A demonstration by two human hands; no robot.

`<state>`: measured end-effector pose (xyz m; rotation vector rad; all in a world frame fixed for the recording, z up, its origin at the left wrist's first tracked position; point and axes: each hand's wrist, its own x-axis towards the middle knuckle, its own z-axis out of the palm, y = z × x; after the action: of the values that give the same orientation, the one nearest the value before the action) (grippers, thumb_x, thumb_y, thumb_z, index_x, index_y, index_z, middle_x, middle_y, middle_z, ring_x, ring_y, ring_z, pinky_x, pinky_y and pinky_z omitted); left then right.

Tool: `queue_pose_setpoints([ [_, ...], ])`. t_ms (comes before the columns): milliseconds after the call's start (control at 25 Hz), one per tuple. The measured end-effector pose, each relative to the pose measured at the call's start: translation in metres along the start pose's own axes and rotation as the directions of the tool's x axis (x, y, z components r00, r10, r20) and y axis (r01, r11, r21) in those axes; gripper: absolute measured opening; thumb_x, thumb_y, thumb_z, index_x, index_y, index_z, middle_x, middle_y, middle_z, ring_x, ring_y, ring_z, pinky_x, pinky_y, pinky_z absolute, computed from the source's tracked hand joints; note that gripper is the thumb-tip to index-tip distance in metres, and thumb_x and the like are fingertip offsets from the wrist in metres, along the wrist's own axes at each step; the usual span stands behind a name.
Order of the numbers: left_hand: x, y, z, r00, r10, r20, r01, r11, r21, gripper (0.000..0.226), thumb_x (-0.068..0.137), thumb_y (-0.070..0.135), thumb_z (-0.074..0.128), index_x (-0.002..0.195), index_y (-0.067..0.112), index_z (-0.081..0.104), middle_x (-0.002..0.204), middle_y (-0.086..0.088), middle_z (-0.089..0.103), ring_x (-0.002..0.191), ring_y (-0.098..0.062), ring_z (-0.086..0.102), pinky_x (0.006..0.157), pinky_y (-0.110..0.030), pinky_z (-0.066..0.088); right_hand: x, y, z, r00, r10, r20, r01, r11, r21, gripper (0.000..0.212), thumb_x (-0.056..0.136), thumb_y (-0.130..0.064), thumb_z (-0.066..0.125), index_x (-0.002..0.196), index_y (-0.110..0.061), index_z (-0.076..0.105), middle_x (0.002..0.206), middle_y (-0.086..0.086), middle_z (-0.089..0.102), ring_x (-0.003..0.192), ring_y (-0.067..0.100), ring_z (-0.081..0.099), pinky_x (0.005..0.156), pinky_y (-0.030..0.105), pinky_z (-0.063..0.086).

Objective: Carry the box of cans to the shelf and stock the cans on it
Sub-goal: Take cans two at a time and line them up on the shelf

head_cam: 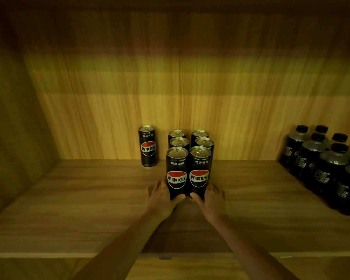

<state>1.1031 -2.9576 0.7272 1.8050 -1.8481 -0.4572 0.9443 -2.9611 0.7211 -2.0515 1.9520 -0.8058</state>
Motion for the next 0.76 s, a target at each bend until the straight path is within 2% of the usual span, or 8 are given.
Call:
queue_pose_setpoints([
  [160, 0.008, 0.0, 0.0, 1.0, 0.006, 0.003, -0.006, 1.0, -0.008, 0.082, 0.082, 0.055, 0.05, 0.145, 0.015, 0.016, 0.153, -0.003, 0.026, 0.144, -0.021, 0.015, 0.118, -0.048, 0.001, 0.009, 0.004, 0.003, 1.0, -0.018, 0.019, 0.016, 0.996, 0.091, 0.064, 0.084, -0.047, 0.051, 0.134, -0.01, 0.036, 0.139, 0.009, 0.046, 0.131, 0.023, 0.039, 0.11, 0.042, 0.028],
  [360, 0.014, 0.002, -0.001, 1.0, -0.012, -0.015, 0.012, 1.0, -0.026, 0.08, 0.082, 0.053, 0.051, 0.144, 0.014, 0.017, 0.152, -0.003, 0.028, 0.143, -0.02, 0.017, 0.116, -0.046, 0.001, 0.022, 0.005, 0.005, 0.997, -0.018, 0.071, 0.012, 0.996, 0.088, 0.063, 0.083, -0.048, 0.052, 0.133, -0.011, 0.038, 0.137, 0.008, 0.048, 0.131, 0.023, 0.038, 0.111, 0.047, 0.025],
  [760, 0.025, 0.004, -0.001, 1.0, 0.006, -0.018, -0.007, 0.998, -0.055, 0.075, 0.084, 0.05, 0.051, 0.142, 0.015, 0.021, 0.15, -0.003, 0.032, 0.142, -0.019, 0.022, 0.116, -0.045, 0.002, 0.035, 0.006, 0.007, 0.999, -0.003, 0.051, -0.002, 0.995, 0.104, 0.056, 0.084, -0.045, 0.052, 0.128, -0.012, 0.042, 0.132, 0.008, 0.053, 0.126, 0.024, 0.044, 0.111, 0.045, 0.025],
])
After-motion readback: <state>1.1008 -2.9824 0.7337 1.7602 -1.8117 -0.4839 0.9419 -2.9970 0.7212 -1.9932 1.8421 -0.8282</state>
